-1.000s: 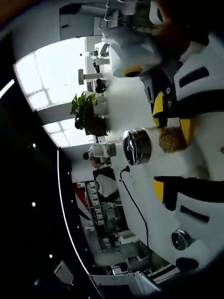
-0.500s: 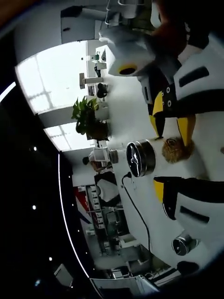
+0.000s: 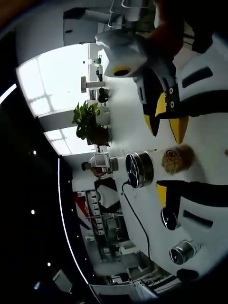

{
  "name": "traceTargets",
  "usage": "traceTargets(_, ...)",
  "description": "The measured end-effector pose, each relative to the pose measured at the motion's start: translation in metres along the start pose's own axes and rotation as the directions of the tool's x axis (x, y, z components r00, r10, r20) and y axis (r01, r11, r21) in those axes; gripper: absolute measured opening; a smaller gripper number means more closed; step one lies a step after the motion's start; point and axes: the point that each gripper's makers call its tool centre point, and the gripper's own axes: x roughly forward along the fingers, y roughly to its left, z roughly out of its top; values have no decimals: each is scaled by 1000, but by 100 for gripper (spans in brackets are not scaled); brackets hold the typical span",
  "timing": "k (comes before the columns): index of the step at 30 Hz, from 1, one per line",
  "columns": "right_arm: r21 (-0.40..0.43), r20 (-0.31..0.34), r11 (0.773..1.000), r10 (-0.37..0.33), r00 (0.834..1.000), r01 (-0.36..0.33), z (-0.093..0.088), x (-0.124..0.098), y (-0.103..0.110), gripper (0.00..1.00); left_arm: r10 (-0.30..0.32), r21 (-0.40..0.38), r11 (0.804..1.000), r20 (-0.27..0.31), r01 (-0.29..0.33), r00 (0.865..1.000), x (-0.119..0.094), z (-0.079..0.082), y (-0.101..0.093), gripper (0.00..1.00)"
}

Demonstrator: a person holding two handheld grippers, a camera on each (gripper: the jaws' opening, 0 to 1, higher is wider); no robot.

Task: Rotate the seasoning bottle until the label or dispensing opening points toward the visible target arrow and the bottle remains upright within the marked orientation range

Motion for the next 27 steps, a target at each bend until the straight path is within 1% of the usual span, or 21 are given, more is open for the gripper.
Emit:
traceTargets(3,4,0,1000,-13,1000,13,-1,-5,-6,39,-13,1,1000,-6,13,1000,2,-1,-6,55)
traceTargets(8,17,-6,999,-37,999,37,-5,-12,-13,39,-26,-11,1000,-10,26,1000,0,-2,-11,56)
traceTargets(13,29,-14,998,-52,999,53,-10,-18,-20,39,-42,-21,999,-9,42,999,-3,-4,-22,56)
traceTargets(19,32,-5,996,-80,997,80,-7,-28,-31,39,-73,-25,997,-5,73,997,-4,-4,-34,56)
traceTargets(27,29,2,993,-116,993,116,-5,-41,-45,39,-89,-23,996,13,89,996,-2,2,-40,57)
